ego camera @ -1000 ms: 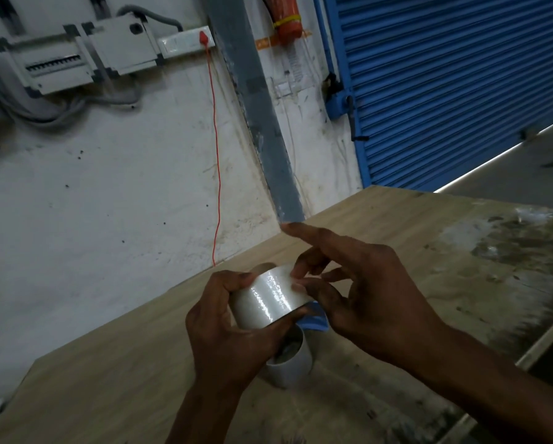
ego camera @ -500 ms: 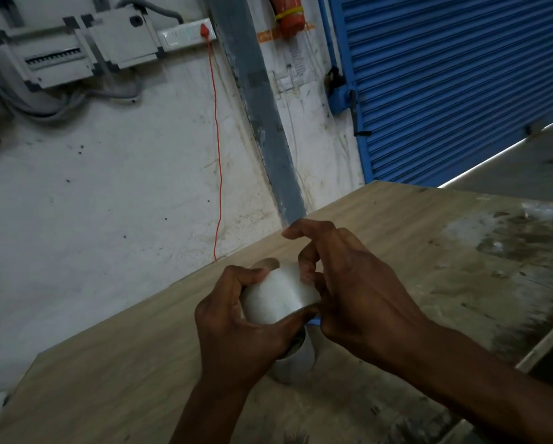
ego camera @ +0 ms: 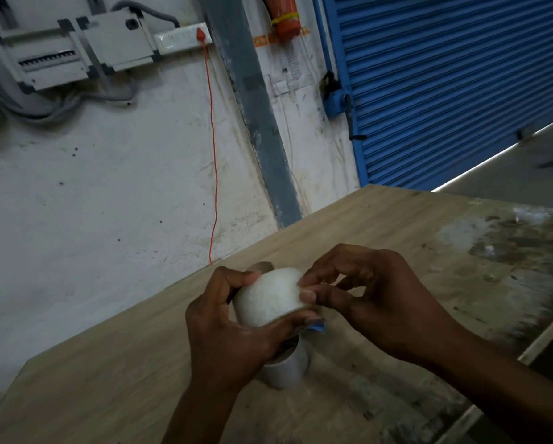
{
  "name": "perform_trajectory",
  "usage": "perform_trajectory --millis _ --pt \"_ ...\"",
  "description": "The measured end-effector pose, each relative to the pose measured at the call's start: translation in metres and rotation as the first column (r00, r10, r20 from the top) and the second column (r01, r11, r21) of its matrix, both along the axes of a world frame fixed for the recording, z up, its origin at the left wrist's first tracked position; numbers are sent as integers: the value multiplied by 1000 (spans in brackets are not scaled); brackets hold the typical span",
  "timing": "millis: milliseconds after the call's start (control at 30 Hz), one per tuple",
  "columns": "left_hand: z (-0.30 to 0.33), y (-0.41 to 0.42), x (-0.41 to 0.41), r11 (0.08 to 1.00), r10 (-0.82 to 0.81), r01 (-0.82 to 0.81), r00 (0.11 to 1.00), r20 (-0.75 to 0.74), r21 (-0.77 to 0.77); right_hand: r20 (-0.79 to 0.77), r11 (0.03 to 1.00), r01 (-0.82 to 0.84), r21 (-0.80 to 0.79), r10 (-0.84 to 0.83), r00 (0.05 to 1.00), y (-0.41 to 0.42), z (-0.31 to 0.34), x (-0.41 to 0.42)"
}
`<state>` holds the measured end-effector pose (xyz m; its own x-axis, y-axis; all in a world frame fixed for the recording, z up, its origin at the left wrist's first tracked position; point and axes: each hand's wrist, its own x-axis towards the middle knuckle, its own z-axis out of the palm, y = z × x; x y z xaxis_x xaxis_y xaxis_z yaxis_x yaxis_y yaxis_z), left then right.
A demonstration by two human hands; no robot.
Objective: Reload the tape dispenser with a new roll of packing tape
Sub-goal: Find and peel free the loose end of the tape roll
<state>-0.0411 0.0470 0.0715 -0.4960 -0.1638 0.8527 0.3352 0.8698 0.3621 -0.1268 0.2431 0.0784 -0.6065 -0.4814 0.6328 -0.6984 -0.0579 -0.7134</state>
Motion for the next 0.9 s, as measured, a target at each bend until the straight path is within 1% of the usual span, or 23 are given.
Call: perform_trajectory --millis 67,200,333,533,600,667,733,767,800,833,867,900 --pt "-1 1 0 1000 -12 12 1000 4 -3 -7 1000 11 14 -10 1000 -1 1 0" --pt "1 5 1 999 -33 33 999 -6 -12 -114 993 98 71 -90 989 -8 1 2" --pt "1 5 2 999 -35 35 999 12 -29 -209 964 213 160 -177 962 -15 -3 6" --pt "-1 5 1 999 -44 45 999 23 -20 -268 932 202 302 -120 956 -14 -4 8" --pt "1 6 1 999 -49 49 999 18 -15 -266 928 179 325 -92 960 -13 -3 9" --pt "2 7 1 998 -56 56 998 18 -19 -254 934 163 318 -81 964 -13 -3 8" --pt "2 7 1 998 -59 60 998 21 -25 -230 947 176 270 -114 967 -12 -2 5" --pt "3 6 1 998 -58 58 998 22 -29 -202 957 187 220 -143 969 -11 -2 2" --pt "3 5 1 998 -58 58 998 25 -30 -128 974 157 166 -136 982 -9 0 0" --pt "4 4 2 997 -67 68 997 36 -26 -26 988 83 130 -80 996 -7 2 -2" --pt "6 3 3 996 -88 89 994 58 -9 64 992 -12 128 4 998 -3 6 -3" --pt "7 2 4 992 -122 121 988 91 20 121 983 -105 153 87 989 1 9 -5"
